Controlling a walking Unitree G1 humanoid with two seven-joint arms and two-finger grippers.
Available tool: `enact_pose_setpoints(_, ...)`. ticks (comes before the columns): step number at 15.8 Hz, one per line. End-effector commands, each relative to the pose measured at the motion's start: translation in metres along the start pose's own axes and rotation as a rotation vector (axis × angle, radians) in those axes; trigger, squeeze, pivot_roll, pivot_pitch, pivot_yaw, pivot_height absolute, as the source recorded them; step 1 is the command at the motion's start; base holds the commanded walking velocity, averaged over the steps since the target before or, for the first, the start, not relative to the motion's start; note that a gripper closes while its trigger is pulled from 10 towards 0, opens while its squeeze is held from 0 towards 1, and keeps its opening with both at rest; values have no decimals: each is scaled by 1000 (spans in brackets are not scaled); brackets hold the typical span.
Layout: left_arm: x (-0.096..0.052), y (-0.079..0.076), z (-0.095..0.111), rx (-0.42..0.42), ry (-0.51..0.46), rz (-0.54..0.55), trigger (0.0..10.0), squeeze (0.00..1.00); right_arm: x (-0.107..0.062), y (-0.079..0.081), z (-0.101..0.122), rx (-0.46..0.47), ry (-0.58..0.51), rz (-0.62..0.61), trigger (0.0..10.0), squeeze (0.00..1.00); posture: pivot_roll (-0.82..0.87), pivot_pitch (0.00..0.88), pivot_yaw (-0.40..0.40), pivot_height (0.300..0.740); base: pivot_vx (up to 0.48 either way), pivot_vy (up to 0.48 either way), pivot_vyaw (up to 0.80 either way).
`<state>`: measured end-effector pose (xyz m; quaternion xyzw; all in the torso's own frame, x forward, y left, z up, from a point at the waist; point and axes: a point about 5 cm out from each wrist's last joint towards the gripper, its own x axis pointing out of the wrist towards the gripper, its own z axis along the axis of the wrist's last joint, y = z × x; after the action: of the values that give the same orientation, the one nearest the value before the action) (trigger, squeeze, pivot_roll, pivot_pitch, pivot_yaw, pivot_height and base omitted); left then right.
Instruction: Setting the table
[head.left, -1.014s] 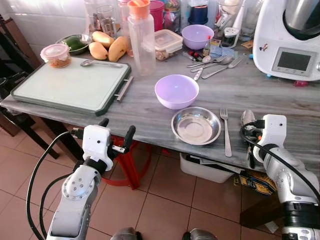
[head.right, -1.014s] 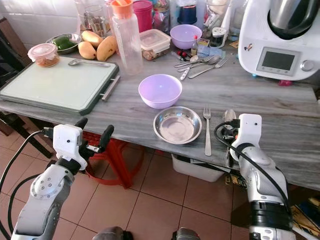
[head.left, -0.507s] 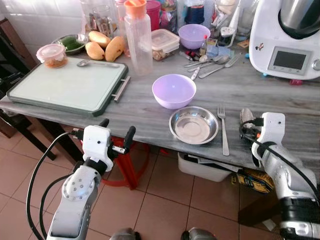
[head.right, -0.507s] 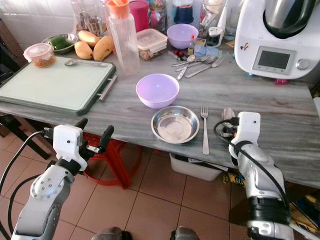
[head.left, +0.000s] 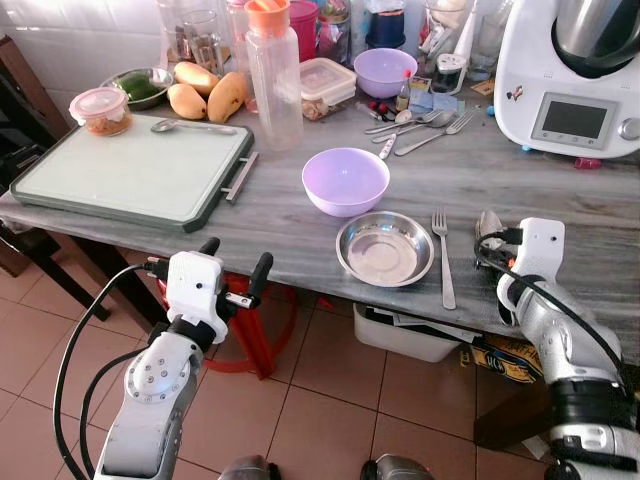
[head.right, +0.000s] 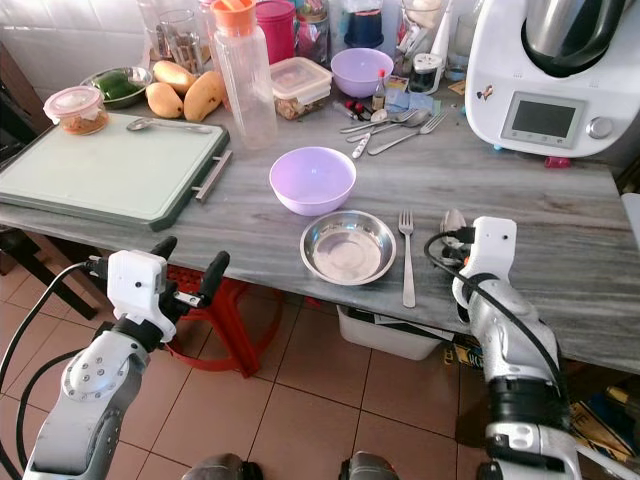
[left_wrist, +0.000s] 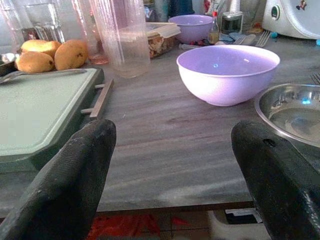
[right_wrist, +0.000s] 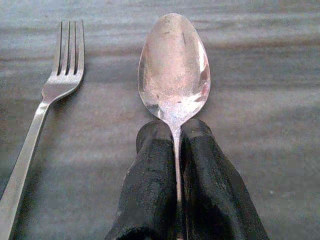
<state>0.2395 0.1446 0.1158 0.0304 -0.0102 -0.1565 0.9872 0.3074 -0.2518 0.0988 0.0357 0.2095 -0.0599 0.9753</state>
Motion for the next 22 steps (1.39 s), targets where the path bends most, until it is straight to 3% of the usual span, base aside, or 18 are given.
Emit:
enact_pose_setpoints(1, -1, 0, 2, 7, 2, 5, 10000, 0, 3, -1, -17, 8, 80, -25, 0, 0, 34, 49, 68, 740, 0, 0, 0)
enact_pose_setpoints(7, 1, 0, 3, 5, 0, 2, 10000, 0, 14, 18, -6, 28, 47, 21, 0, 0, 37, 48, 67, 740, 0, 0, 0)
enact_pose_setpoints(10, 1, 0, 3, 5, -2, 7, 10000, 0, 12, 28, -6, 14, 49, 57, 0, 0, 39, 48, 64, 740, 0, 0, 0)
enact_pose_setpoints(19, 3, -2, 3, -2, -2, 1, 10000, 0, -1, 28, -21, -8, 88, 77, 39, 0, 26, 48, 63, 740, 0, 0, 0)
enact_pose_setpoints(22, 3, -3, 2, -4, -2, 3, 10000, 0, -4, 36, -21, -2, 90, 95, 78, 0, 26, 48, 62, 740, 0, 0, 0)
